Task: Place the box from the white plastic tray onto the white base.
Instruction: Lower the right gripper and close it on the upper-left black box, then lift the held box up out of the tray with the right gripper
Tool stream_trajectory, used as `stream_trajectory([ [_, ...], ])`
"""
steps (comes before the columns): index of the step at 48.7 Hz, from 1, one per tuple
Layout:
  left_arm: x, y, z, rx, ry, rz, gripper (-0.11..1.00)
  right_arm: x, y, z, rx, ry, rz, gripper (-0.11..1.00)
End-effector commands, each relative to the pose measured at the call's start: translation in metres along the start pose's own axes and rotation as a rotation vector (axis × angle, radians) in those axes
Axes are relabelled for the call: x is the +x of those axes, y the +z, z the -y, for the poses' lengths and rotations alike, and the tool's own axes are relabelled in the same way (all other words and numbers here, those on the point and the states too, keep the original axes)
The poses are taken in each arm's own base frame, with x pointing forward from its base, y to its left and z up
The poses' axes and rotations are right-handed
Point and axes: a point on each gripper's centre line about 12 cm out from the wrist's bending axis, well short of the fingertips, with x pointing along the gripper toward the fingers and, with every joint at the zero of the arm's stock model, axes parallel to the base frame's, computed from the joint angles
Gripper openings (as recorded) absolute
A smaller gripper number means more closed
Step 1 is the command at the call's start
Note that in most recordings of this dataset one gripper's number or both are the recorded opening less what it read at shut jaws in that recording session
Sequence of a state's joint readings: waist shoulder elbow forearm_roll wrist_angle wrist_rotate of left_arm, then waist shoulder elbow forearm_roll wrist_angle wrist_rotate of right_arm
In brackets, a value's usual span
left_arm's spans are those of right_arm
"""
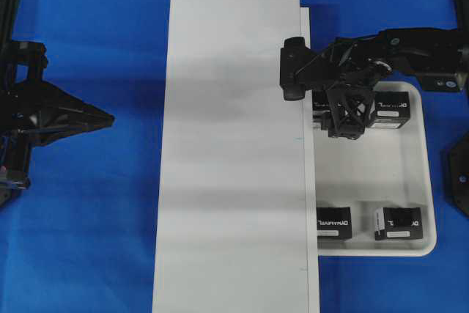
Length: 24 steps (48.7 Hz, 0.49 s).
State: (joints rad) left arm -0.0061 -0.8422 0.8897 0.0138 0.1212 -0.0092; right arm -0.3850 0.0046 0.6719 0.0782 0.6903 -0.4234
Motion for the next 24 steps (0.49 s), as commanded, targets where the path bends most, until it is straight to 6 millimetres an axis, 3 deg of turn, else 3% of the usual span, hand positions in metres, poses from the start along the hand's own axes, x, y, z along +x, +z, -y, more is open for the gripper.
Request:
stream_trajectory([
  [1, -0.0009, 0.0132, -0.0001, 0.001, 0.000, 0.035, -0.07, 0.0051, -0.0002, -0.0010, 0.000, 0.005, -0.006, 0.99],
  [17, -0.0009, 0.0132, -0.0001, 0.003, 0.000, 0.035, -0.07, 0.0061, 0.0002, -0.0035, 0.026, 0.013, 0.009, 0.97],
  [20, -0.0014, 0.0139, -0.0005, 0.001, 0.002, 0.037, -0.07, 0.0061, 0.0006, -0.0046, 0.029, 0.015, 0.009, 0.93],
  [24, -0.0018, 0.0144, -0.0005, 0.001, 0.002, 0.040, -0.07, 0.0063, 0.0010, -0.0076, 0.019, 0.019, 0.005, 0.77],
])
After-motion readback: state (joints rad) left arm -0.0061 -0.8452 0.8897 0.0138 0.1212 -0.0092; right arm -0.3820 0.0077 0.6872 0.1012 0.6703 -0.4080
